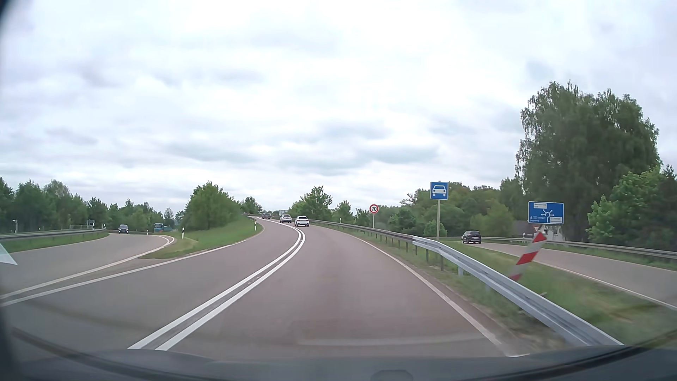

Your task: Follow the waypoints while adhering to traffic rules and regulations

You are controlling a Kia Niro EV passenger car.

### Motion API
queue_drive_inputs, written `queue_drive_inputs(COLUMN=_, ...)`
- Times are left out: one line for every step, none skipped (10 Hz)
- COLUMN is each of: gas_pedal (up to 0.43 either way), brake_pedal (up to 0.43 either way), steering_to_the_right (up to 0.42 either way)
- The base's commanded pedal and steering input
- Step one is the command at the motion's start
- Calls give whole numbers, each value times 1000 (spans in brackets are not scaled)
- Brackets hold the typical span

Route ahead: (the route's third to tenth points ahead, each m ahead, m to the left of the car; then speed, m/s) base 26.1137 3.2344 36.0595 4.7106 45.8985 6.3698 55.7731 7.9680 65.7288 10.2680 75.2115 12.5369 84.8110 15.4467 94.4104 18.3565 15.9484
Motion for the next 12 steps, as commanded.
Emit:
queue_drive_inputs(gas_pedal=209, brake_pedal=0, steering_to_the_right=-16)
queue_drive_inputs(gas_pedal=209, brake_pedal=0, steering_to_the_right=-16)
queue_drive_inputs(gas_pedal=209, brake_pedal=0, steering_to_the_right=-17)
queue_drive_inputs(gas_pedal=209, brake_pedal=0, steering_to_the_right=-17)
queue_drive_inputs(gas_pedal=209, brake_pedal=0, steering_to_the_right=-17)
queue_drive_inputs(gas_pedal=209, brake_pedal=0, steering_to_the_right=-19)
queue_drive_inputs(gas_pedal=209, brake_pedal=0, steering_to_the_right=-21)
queue_drive_inputs(gas_pedal=209, brake_pedal=0, steering_to_the_right=-21)
queue_drive_inputs(gas_pedal=209, brake_pedal=0, steering_to_the_right=-21)
queue_drive_inputs(gas_pedal=209, brake_pedal=0, steering_to_the_right=-21)
queue_drive_inputs(gas_pedal=209, brake_pedal=0, steering_to_the_right=-21)
queue_drive_inputs(gas_pedal=209, brake_pedal=0, steering_to_the_right=-21)
